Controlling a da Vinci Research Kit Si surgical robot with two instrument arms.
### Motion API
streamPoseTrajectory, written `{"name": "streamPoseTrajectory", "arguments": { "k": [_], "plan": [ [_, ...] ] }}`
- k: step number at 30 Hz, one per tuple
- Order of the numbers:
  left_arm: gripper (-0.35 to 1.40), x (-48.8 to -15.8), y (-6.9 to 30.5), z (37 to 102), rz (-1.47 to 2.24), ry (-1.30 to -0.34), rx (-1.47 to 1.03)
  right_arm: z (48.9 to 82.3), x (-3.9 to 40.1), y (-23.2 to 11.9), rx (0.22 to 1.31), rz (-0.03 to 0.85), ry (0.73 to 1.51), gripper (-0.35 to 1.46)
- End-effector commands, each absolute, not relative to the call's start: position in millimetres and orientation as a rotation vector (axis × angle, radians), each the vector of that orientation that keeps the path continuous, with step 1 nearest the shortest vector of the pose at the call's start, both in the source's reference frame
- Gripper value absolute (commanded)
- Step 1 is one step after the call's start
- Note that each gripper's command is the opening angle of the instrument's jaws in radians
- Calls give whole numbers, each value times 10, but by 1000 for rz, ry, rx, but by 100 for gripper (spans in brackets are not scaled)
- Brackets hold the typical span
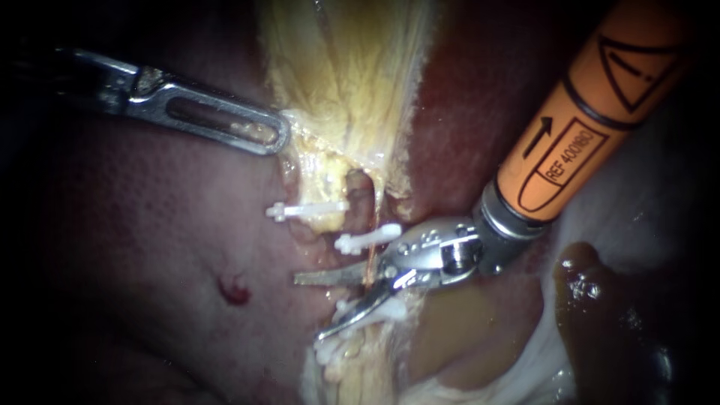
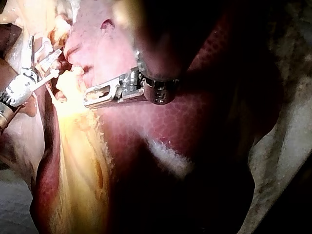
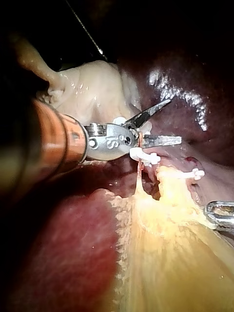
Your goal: Go to the cutting position right tube
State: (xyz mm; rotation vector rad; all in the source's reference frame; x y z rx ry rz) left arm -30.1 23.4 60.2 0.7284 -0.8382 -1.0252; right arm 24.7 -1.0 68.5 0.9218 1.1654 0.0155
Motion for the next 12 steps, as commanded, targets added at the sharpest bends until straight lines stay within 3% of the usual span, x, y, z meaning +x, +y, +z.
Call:
{"name": "streamPoseTrajectory", "arguments": {
  "k": [1,12],
  "plan": [
    [-35,-301,234,602,-1025,-838,728,686,247,-10,922,16,1165,142],
    [-35,-301,234,602,-1025,-838,728,687,248,-9,913,23,1166,142]
  ]
}}
